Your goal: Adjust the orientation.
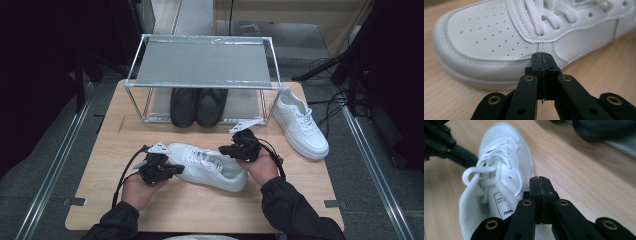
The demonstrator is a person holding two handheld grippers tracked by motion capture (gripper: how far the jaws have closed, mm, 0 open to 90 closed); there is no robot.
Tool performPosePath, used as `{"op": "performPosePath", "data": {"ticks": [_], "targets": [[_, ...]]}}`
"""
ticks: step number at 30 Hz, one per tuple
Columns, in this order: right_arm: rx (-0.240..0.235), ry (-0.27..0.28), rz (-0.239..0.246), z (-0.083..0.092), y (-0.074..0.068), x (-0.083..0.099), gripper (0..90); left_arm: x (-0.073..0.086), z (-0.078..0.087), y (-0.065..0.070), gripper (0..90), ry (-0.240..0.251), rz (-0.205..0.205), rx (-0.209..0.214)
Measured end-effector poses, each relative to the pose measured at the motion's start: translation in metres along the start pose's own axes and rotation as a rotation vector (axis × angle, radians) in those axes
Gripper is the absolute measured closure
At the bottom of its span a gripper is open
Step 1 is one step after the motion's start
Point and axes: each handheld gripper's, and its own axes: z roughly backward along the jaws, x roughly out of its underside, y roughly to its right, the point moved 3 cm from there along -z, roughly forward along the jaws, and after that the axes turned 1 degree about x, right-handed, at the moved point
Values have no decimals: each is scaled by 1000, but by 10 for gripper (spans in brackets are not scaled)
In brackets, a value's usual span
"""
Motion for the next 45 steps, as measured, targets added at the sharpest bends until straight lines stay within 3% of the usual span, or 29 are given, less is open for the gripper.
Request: {"op": "performPosePath", "data": {"ticks": [6,10,18,20,24,28,30,36,41,45], "targets": [[-24,-3,20,-1,-15,5,900,-5,1,-21,897,28,53,0],[-50,-6,25,-3,-26,10,900,-10,-1,-27,893,26,69,4],[-69,-18,25,-12,-45,19,900,-20,-7,-29,864,2,44,2],[-67,-24,49,-16,-52,21,900,-22,-8,-29,863,-1,45,4],[-96,-37,52,-17,-63,24,900,-27,-12,-29,881,-2,43,-6],[-76,-24,91,-21,-73,24,900,-30,-14,-32,885,-3,50,-8],[-65,-10,100,-24,-74,23,900,-32,-14,-33,886,1,54,-15],[-46,12,28,-30,-67,20,900,-34,-14,-39,885,3,63,-30],[-6,34,21,-33,-60,16,900,-36,-12,-46,876,-3,71,-32],[-31,37,8,-36,-56,14,900,-37,-13,-47,879,-3,73,-27]]}}
